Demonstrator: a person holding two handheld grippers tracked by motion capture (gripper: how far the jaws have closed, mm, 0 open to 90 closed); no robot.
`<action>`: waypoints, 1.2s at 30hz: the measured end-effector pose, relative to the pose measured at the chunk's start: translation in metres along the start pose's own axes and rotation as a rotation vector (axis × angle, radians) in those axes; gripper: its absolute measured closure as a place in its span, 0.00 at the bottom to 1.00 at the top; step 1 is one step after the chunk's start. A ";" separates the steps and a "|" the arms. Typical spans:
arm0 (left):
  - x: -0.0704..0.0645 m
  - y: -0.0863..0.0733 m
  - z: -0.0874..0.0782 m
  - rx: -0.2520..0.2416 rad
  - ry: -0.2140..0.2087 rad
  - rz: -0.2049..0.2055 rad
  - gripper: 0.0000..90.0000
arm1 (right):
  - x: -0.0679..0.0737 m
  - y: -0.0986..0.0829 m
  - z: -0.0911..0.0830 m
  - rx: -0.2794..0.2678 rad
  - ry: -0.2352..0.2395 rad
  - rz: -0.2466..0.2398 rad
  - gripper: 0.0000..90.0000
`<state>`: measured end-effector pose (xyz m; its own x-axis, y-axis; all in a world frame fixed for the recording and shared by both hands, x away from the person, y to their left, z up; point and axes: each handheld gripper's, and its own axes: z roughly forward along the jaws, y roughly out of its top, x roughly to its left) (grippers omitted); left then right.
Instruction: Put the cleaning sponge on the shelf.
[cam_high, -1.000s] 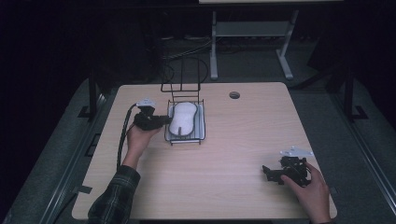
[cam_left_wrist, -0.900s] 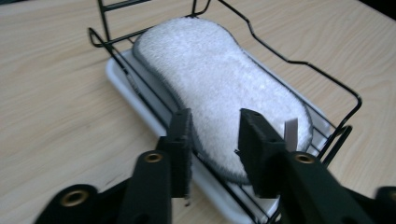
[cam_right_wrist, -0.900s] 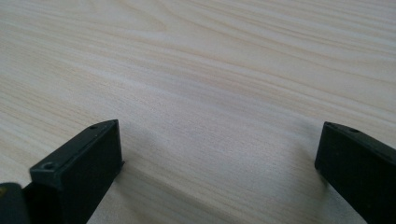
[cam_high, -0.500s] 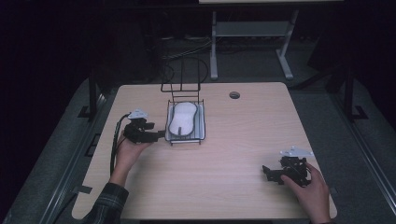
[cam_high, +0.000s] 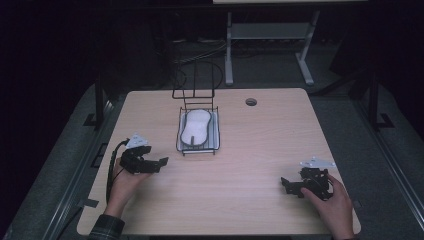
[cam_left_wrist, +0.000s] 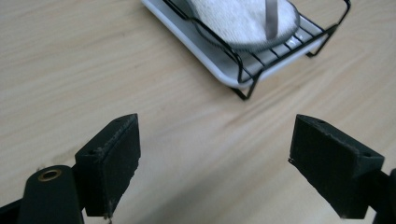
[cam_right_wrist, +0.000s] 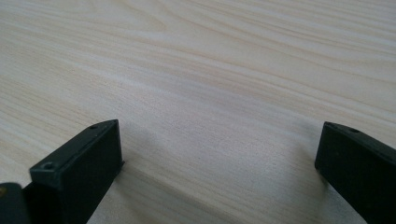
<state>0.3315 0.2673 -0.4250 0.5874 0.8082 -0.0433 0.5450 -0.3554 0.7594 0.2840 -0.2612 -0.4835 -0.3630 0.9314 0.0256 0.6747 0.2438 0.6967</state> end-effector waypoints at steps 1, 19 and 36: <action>-0.002 -0.004 -0.003 -0.004 -0.001 0.000 0.17 | 0.000 0.000 0.000 0.000 0.000 0.000 0.00; -0.021 -0.047 -0.017 0.083 0.041 0.038 0.15 | 0.000 0.000 0.000 0.000 -0.001 0.002 0.00; -0.020 -0.080 -0.015 0.053 0.019 0.053 0.14 | 0.000 0.000 0.000 0.000 0.000 0.004 0.00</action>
